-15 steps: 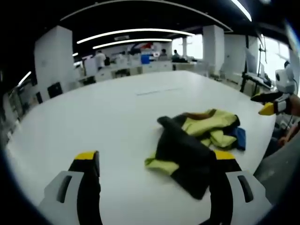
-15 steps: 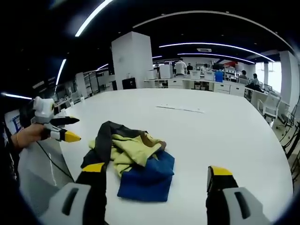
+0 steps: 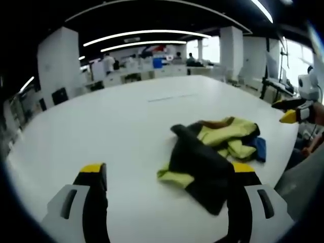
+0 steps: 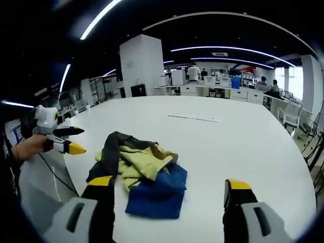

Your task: Fold the garment on the visible template until the final outline fits inside the template.

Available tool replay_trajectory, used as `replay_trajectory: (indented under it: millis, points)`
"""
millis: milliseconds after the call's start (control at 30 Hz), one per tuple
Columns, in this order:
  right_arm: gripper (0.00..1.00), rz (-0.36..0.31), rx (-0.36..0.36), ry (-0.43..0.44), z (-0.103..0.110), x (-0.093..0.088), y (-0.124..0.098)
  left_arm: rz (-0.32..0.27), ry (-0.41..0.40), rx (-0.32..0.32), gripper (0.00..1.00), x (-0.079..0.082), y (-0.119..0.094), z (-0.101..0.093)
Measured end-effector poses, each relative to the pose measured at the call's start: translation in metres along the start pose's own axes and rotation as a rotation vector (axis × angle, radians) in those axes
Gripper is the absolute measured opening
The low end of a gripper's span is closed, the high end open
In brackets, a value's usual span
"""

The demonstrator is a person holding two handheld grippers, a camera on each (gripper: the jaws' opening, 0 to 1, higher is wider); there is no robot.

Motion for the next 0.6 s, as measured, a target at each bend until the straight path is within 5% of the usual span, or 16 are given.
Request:
replay_trajectory:
  millis: [600]
  points:
    - [0.99,0.006,-0.037,0.006,-0.0065,-0.0042,-0.0031,0.023,-0.002,-0.002,0.96,-0.0044,0.0008,-0.0004]
Point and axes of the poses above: the point that each gripper's makers call its tool centre point, and the gripper's own axes: y roughly forward along the fingers, z roughly to its left, x roughly out of its top, the point moved 2 cm from there along -y, roughly backward along the fingers, and after that the axes turned 1 degree about x, right-handed, at the moved point
